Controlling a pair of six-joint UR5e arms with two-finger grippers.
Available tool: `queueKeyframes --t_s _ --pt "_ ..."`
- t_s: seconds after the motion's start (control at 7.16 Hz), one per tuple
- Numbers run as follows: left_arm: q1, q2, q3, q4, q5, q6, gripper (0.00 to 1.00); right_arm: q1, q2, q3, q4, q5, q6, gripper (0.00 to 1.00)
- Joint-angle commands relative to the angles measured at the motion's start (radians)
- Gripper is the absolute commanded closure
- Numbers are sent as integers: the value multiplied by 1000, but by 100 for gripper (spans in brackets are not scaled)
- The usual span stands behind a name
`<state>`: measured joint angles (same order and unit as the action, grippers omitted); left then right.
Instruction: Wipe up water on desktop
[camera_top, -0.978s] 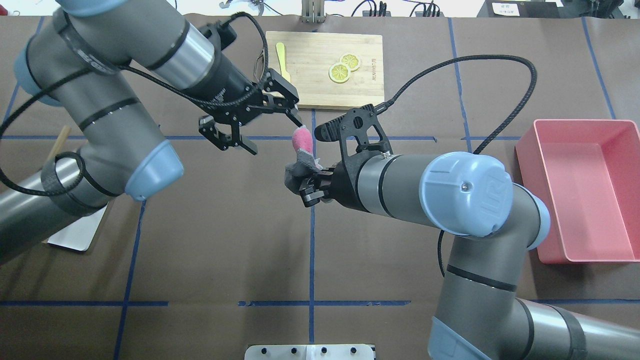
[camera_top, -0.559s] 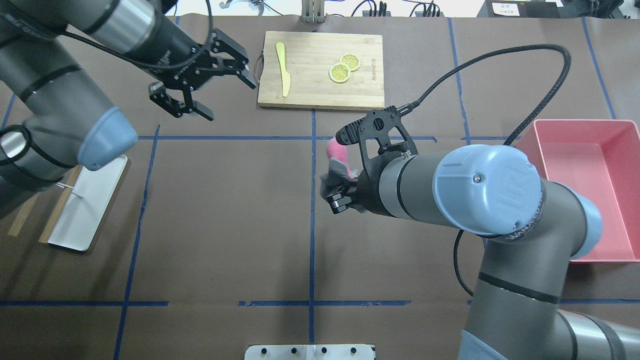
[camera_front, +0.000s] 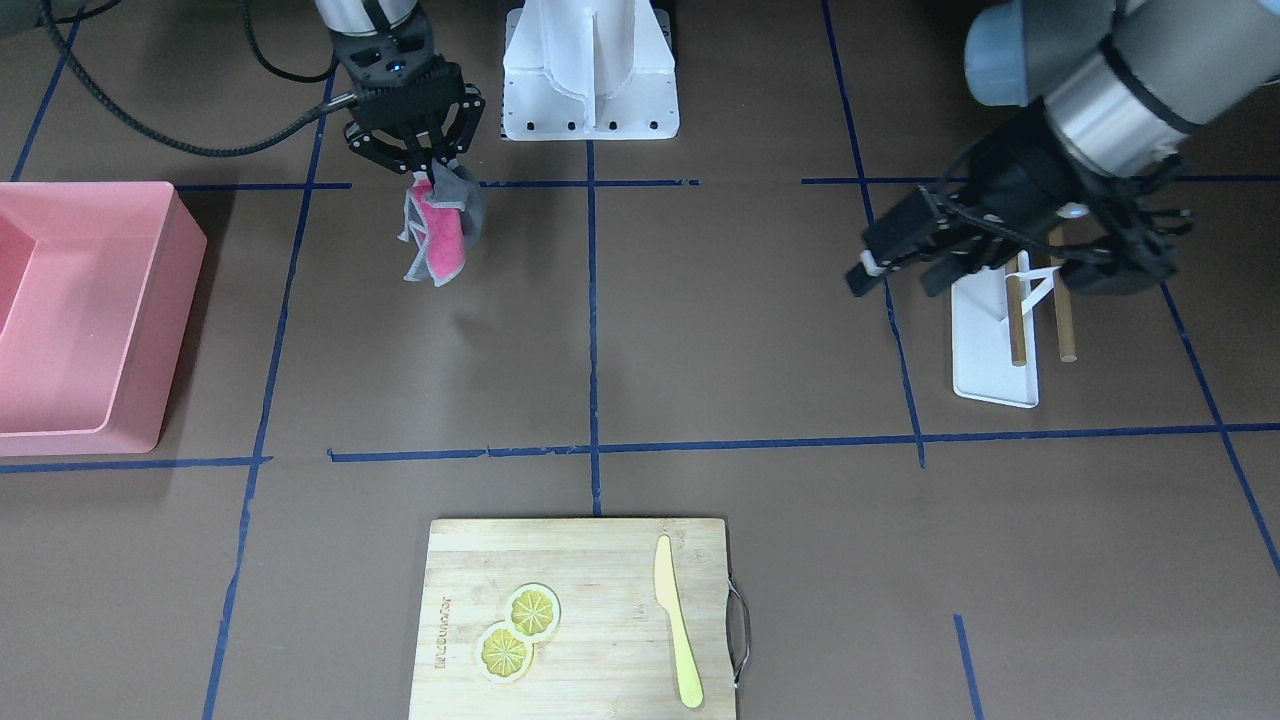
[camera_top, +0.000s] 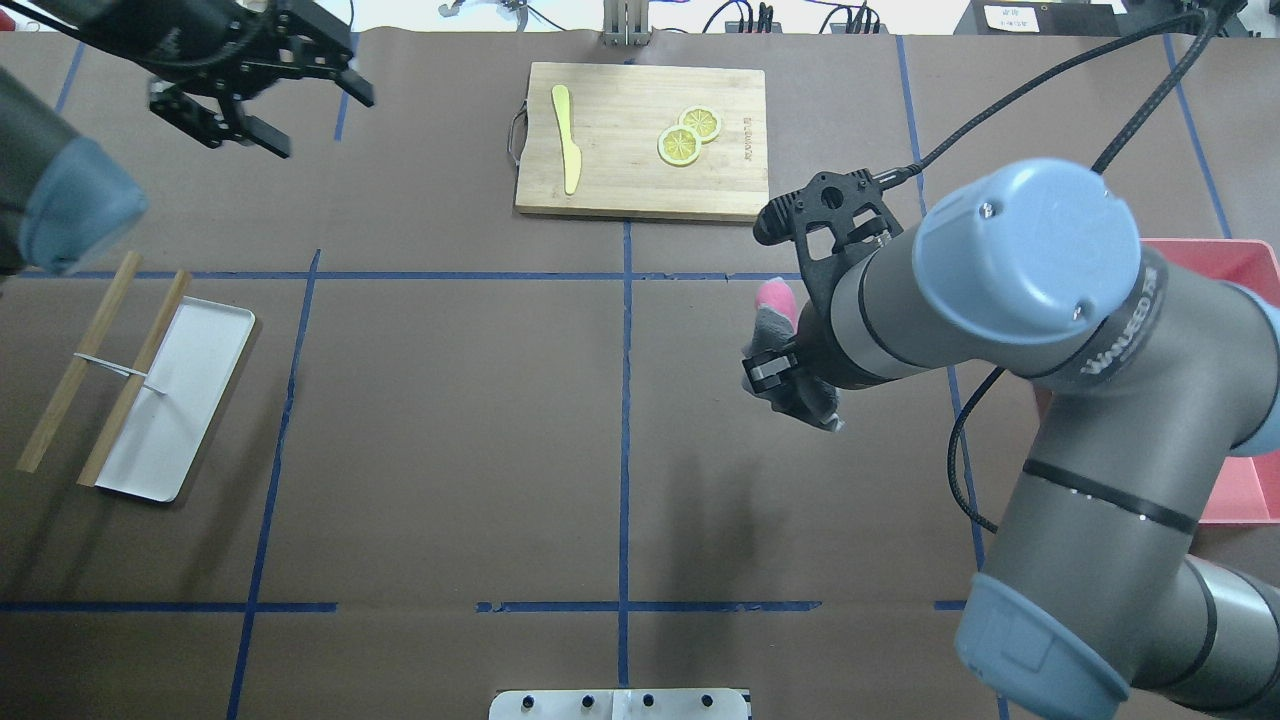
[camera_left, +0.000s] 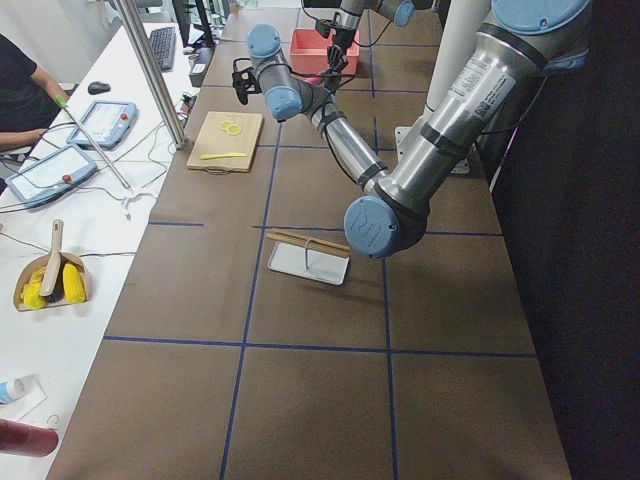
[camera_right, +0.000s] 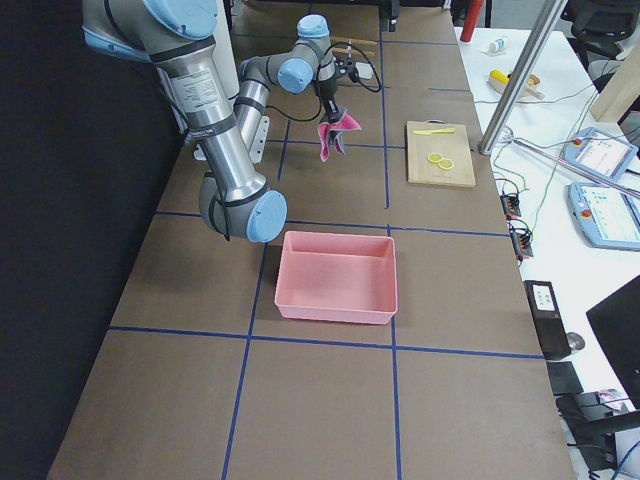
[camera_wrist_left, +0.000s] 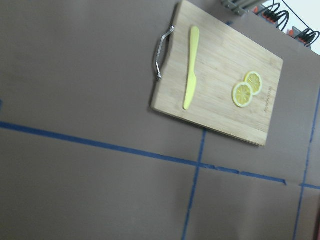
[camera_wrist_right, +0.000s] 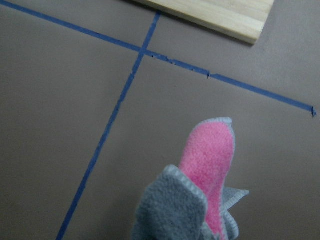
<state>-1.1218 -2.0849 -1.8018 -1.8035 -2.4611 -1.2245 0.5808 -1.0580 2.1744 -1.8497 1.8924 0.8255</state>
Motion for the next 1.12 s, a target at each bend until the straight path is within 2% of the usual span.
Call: queueKeyframes --t_s 0.0,0.14,0.28,0.7,0.98 --pt "-62 93 -11 7 36 206 0 30 -3 -89 -17 167 -3 98" --pt "-67 144 -21 9 77 299 0 31 -11 -138 -17 172 7 99" --pt "-94 193 -19 9 80 374 0 22 -34 -171 -16 207 9 100" --pt "-232 372 -14 9 80 677 0 -24 -60 -281 121 215 17 99" --pt "-246 416 -14 7 80 703 0 -6 -71 -385 225 212 17 100"
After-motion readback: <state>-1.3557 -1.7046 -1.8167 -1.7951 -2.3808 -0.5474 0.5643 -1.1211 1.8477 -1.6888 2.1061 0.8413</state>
